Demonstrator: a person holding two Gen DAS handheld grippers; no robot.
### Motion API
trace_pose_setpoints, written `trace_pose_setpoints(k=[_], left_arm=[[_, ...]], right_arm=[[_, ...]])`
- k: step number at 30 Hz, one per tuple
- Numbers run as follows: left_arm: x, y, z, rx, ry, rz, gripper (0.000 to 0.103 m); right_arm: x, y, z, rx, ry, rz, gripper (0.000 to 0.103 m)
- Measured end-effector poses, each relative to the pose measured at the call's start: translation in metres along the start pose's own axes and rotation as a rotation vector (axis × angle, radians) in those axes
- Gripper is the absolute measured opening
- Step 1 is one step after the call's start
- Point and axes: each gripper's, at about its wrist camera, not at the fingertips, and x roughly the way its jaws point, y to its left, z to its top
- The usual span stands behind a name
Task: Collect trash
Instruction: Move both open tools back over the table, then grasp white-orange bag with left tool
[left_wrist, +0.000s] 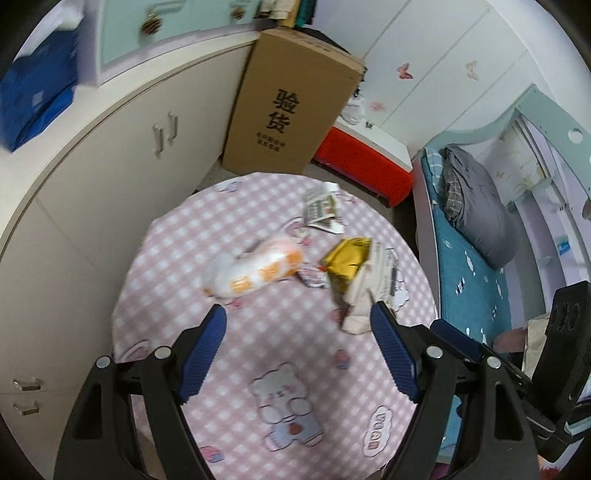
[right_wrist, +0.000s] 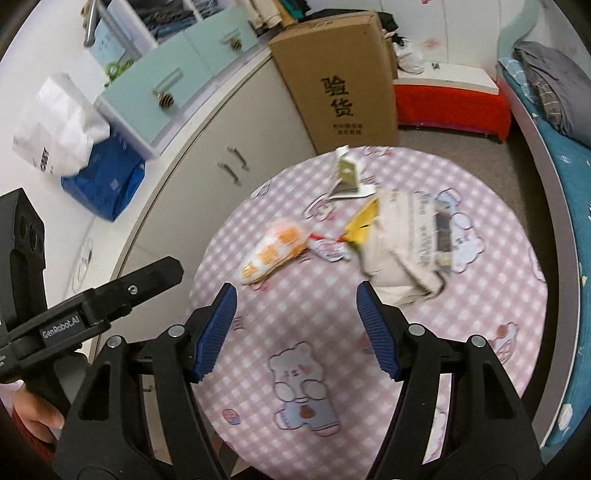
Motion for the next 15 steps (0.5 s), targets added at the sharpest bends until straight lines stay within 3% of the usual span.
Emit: trace_pose_setpoints(k=[8, 15], left_arm=[[0.003, 0.054, -0.006, -0.079, 0.036, 0.016, 0.079], [0.022, 0.08, -0.011, -0.105, 0.075, 0.049, 0.079]], right_arm=[[0.03, 0.032, -0.008, -0.03, 0.052, -0.03, 0.067], [0.05, 0.026, -0.016, -0.005, 0.072, -0.059, 0.067]])
